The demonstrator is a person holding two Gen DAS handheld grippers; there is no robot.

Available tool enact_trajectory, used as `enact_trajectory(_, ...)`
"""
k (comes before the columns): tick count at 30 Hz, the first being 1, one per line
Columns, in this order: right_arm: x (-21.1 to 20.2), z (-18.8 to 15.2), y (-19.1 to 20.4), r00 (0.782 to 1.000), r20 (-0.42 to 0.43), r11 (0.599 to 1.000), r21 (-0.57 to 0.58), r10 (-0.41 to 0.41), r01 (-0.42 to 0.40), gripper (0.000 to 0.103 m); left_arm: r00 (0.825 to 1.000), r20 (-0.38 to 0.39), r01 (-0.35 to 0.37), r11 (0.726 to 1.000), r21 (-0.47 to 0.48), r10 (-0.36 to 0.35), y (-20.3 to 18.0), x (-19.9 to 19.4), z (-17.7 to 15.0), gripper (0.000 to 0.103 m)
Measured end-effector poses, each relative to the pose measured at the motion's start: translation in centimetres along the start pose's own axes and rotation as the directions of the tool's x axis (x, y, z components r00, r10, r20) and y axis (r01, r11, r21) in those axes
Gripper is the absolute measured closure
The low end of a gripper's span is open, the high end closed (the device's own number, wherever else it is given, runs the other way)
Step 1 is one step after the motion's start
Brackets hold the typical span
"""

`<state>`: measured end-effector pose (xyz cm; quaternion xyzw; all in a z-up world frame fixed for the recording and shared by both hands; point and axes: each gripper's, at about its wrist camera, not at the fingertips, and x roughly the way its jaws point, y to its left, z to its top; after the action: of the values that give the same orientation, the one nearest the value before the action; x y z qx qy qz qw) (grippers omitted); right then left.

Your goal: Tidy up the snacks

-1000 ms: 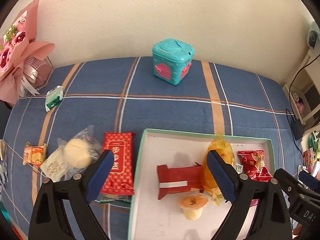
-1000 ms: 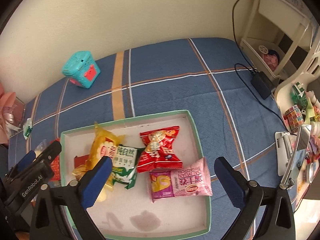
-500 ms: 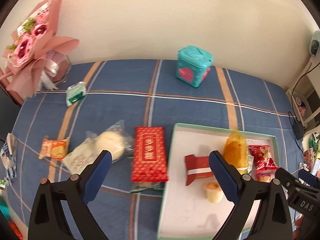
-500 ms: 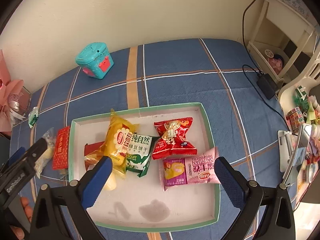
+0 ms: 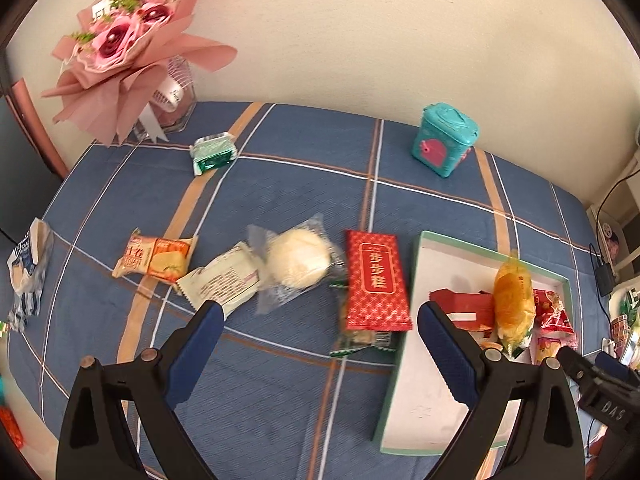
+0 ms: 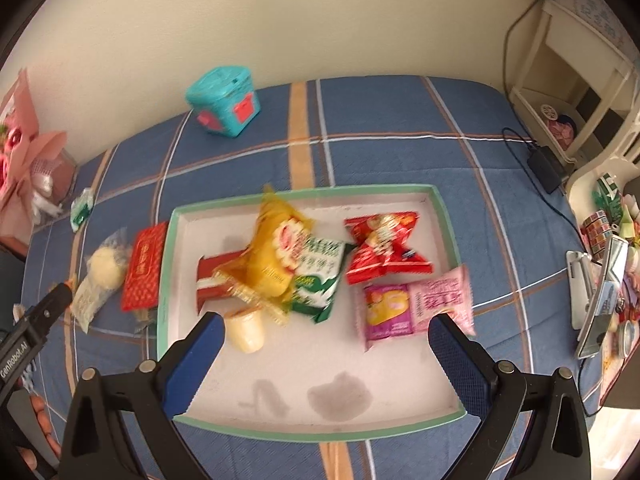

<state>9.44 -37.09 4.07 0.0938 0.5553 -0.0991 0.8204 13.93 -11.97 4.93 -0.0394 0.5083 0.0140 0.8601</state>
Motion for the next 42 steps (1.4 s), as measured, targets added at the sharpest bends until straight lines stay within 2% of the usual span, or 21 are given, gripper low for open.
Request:
enact_trajectory(5, 0.5, -1.2, 2.3, 1.0, -0.014, 0.999, -0.051, -0.004, 0.003, 0.0, 1.0, 0.004, 0.017, 0.999, -0.029, -0.017, 1.3, -0.3, -0.4, 0.005)
enact_trajectory(7, 0.5, -1.7, 3.3, 1.0, -0.013, 0.998, -0.062, 0.008, -0.009, 0.0, 1.0, 0.009, 0.023, 0.999, -0.042, -0.023, 1.8, -0.2, -0.7, 0.005)
enact_trajectory(9, 0.5, -2.0, 4.1, 1.0, -0.009, 0.997, -0.066, 0.025, -0.026, 0.0, 1.0, 0.019, 0.013, 0.999, -0.046, -0.012, 2.2, -0.3, -0.8, 0.0)
enact_trajectory(17, 0.9, -2.8, 7.8, 0.996, 0.01, 0.991, -0.105, 0.085, -0.084, 0.0, 0.997, 0.072, 0.015, 0.995, -0.101, -0.008, 4.3, -0.9, -0.7, 0.0)
enact_trajectory(25, 1.3, -2.5, 11.0, 0.985, 0.029, 0.978, -0.121, 0.172, -0.167, 0.0, 1.0, 0.016, 0.026, 0.99, -0.137, -0.024, 5.7, 0.6, -0.6, 0.0)
enact_trajectory(28, 1.6, -2.3, 12.2, 0.975, 0.026, 0.968, -0.121, 0.222, -0.217, 0.0, 0.999, -0.002, -0.034, 0.991, -0.132, 0.034, 6.5, 1.2, -0.4, 0.0)
enact_trajectory(30, 1.7, -2.2, 12.9, 0.968, 0.023, 0.962, -0.12, 0.249, -0.244, 0.0, 0.999, -0.012, -0.046, 0.99, -0.133, 0.044, 7.0, 1.4, -0.3, 0.0)
enact_trajectory(36, 2.4, -1.7, 14.3, 0.95, 0.032, 0.945, -0.117, 0.312, -0.306, 0.001, 0.999, -0.036, -0.01, 0.983, -0.183, 0.004, 8.6, 2.4, 0.1, 0.001)
enact_trajectory(38, 2.7, -1.4, 14.5, 0.944, 0.031, 0.939, -0.112, 0.33, -0.325, 0.008, 0.999, -0.033, -0.008, 0.984, -0.179, 0.002, 8.6, 2.6, 0.4, 0.001)
enact_trajectory(42, 3.3, -0.9, 15.0, 0.945, 0.023, 0.939, -0.121, 0.326, -0.321, 0.013, 0.999, -0.037, 0.002, 0.984, -0.177, -0.008, 8.3, 3.3, 1.1, 0.001)
